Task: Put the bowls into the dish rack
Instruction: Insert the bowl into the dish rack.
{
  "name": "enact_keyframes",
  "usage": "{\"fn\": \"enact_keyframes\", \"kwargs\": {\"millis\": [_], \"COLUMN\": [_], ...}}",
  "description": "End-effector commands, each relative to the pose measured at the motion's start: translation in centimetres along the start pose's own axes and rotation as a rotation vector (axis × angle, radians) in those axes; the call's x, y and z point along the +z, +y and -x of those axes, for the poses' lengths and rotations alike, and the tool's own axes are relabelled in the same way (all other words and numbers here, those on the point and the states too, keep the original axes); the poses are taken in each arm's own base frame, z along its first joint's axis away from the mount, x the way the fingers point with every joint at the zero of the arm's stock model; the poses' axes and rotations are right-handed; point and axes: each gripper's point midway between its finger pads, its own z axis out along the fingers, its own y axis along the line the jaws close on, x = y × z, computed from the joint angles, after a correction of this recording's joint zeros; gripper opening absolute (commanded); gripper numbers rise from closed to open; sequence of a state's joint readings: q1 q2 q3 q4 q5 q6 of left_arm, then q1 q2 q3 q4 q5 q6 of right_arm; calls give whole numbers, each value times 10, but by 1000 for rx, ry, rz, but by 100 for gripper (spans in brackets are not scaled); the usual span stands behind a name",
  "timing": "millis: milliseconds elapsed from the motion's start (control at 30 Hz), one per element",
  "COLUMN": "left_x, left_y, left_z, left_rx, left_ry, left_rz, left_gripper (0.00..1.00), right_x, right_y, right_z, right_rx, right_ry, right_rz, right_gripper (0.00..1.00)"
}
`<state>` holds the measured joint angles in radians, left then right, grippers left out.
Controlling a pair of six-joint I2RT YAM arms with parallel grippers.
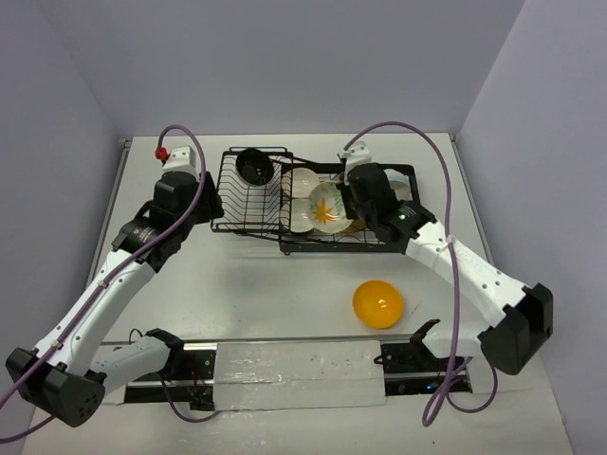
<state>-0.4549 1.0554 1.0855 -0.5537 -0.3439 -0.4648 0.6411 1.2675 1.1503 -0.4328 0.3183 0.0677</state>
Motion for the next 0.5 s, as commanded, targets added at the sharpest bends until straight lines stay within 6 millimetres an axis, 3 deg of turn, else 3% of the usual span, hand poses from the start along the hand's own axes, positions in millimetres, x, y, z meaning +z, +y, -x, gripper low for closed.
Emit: {"fn": "enact_keyframes", "kwargs": {"millis": [0, 200, 467], "left_x": [-8, -7, -18], "left_y": [-16, -17, -14], "left_z": [8, 0, 3], "left_rx": [-20, -22, -31], "left_ry": [-40, -13, -43], "left_rz": [-102, -112, -117], "left_gripper": [61, 61, 61], "right_x": [-34, -52, -55], "right_y": [-48, -88, -119], "right_z": [31, 18, 1], "right_rx": [7, -138, -337], "right_ry": [-133, -105, -96], "right_rz": [-201, -386, -599], "right_gripper": [0, 0, 0]}}
